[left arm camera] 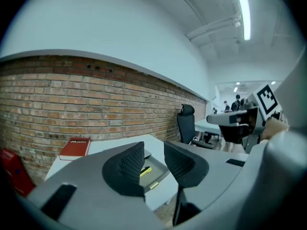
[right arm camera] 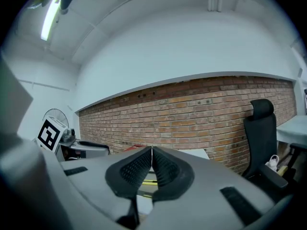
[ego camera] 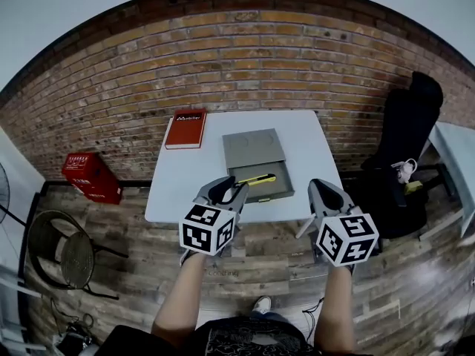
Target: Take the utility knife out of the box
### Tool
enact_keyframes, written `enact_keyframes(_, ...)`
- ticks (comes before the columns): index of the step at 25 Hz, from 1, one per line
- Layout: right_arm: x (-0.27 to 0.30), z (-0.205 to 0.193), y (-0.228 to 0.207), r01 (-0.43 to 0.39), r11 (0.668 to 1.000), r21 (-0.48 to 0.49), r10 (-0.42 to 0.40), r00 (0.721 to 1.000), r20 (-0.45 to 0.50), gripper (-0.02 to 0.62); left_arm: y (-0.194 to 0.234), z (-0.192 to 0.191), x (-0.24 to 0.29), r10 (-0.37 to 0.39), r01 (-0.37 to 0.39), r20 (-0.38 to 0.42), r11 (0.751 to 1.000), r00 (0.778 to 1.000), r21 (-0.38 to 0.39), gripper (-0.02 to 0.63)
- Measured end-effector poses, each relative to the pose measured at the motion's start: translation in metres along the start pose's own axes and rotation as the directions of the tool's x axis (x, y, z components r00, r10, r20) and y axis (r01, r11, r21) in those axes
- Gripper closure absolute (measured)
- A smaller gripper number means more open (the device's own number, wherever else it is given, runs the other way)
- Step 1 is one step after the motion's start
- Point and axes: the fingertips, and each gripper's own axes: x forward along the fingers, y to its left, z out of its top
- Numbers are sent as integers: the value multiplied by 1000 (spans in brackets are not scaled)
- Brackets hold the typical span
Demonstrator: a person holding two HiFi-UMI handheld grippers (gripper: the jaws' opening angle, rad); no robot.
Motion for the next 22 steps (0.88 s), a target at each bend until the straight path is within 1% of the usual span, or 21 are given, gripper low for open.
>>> enact_keyframes(2,9,1,-6,-21,1000,0,21,1000,-3,574,-1,6,9,-4,5,11,1000,1000,-30,476)
enact_keyframes(5,16,2,-15,-45,999,-8,45,999,-5,574,3,7,19,33,-33,7,999,999,-17,476)
enact_keyframes(10,21,2,-30,-50,999,6,50,999,9,574,12,6,27,67,-67,-7,998,998,5,476)
enact_keyframes(13,24,2,-34,-59,998,8,59,998,11,574,15,7,34,61,-60,-23,998,998,24,476)
enact_keyframes(17,34,1,-37,-61,998,8,61,998,12,575,22,14,45,48,-47,-16,997,999,54,476)
enact_keyframes(22,53,0,-37,-56,998,0,56,998,0,574,38,6,63,15,-12,-50,998,999,62,476)
